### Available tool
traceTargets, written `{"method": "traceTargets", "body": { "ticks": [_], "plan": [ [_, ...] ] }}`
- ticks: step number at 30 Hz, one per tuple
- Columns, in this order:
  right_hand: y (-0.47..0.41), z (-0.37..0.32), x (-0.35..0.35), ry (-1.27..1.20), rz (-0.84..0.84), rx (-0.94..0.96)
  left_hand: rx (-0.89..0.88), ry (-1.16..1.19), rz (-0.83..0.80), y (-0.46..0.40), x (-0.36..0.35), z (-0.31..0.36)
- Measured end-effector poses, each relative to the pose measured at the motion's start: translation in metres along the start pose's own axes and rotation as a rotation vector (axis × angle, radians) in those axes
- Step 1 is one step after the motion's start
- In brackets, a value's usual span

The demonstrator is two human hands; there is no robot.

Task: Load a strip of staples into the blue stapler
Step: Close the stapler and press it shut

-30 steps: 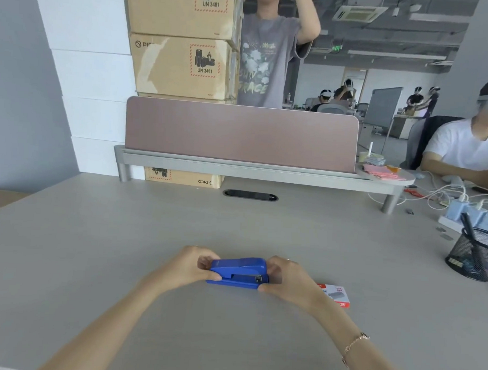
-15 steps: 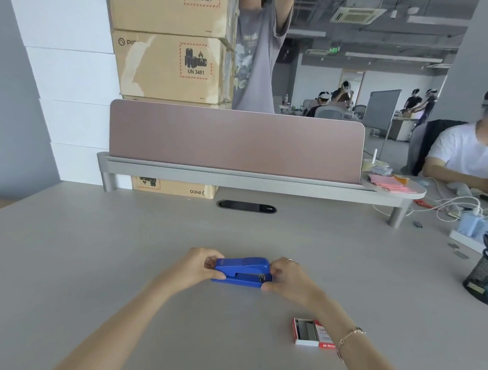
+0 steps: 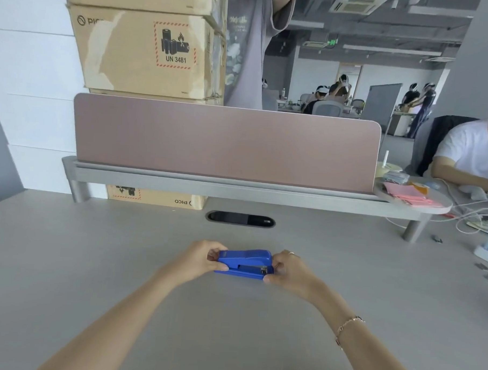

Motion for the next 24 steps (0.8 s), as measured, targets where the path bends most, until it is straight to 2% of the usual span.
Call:
{"method": "traceTargets", "body": {
  "ticks": [8, 18, 24],
  "plan": [
    [-0.062, 0.023, 0.013, -0.030, 0.031, -0.042, -0.026, 0.003, 0.008, -0.057, 0.003, -0.007],
    [-0.092, 0.035, 0.021, -0.086, 0.082, -0.061, -0.033, 0.032, 0.067, -0.096, 0.007, -0.018],
    [-0.105, 0.030, 0.027, 0.013, 0.060, -0.064, 0.011, 0.027, 0.079, -0.112, 0.012, -0.026]
  ]
}}
Point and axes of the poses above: each hand's wrist, its own y-axis away from the middle knuckle, its own x-axis out of the back of the hand, z = x × y, the point moved 8 cm from there along -y, towards the middle knuckle, and after that the axes turned 3 degrees about -x, right-handed, at the moved point
